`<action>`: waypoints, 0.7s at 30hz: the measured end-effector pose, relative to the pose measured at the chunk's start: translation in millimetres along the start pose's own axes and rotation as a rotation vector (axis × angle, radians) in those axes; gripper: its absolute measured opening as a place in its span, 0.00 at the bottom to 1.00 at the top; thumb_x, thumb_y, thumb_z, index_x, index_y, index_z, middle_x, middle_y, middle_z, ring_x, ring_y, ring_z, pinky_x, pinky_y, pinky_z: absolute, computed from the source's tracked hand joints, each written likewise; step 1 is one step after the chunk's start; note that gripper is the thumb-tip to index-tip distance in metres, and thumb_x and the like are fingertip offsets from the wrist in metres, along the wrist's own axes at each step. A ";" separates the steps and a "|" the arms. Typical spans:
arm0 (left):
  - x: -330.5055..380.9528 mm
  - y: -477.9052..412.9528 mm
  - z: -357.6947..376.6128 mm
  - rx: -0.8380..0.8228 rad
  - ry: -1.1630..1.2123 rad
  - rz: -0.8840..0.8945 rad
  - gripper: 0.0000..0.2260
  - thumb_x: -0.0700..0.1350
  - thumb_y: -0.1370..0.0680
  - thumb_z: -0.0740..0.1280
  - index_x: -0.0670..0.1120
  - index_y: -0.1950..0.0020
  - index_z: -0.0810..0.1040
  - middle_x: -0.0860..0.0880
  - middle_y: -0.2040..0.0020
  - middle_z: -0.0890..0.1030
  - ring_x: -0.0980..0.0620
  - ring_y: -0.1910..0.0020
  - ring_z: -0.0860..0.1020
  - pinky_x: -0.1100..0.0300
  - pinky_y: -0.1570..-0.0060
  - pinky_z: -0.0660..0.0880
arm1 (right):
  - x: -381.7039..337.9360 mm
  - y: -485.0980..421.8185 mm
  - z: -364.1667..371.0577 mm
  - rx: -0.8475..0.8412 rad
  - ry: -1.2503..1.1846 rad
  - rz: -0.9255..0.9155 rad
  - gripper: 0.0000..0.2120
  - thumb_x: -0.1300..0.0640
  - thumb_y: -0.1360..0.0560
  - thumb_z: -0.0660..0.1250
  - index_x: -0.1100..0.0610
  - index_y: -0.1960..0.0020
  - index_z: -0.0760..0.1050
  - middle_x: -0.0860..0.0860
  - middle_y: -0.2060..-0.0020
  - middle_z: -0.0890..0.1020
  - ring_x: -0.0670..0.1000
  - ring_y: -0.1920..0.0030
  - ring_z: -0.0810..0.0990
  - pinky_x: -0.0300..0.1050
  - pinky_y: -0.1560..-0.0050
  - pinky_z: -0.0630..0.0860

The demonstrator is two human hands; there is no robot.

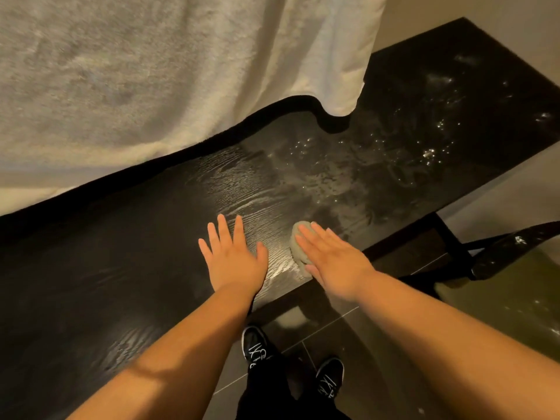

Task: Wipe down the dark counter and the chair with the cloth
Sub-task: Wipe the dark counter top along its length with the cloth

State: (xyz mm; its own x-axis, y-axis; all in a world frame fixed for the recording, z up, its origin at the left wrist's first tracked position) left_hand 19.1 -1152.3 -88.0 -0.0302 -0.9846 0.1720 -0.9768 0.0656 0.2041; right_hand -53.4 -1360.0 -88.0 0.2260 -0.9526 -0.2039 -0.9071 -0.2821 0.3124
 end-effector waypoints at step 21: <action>2.0 -0.1 -0.1 0.060 -0.041 -0.005 0.33 0.63 0.18 0.52 0.52 0.14 0.54 0.44 0.13 0.49 0.40 0.15 0.46 0.37 0.18 0.44 | 27.2 10.2 6.2 0.189 -0.001 0.105 0.34 0.42 0.19 0.52 0.62 0.19 0.60 0.58 0.19 0.60 0.61 0.18 0.55 0.62 0.21 0.59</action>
State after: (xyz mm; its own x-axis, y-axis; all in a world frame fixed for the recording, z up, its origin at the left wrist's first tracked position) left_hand 19.1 -1154.2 -87.5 -0.0328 -0.9909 0.1308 -0.9878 0.0520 0.1467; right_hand -58.7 -1388.1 -96.1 0.1264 -0.9755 -0.1803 -0.9762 -0.1546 0.1523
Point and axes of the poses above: each hand's wrist, its own y-axis away from the middle knuckle, its own z-axis out of the palm, x = y × z, the point moved 7 cm from there along -y, towards the middle knuckle
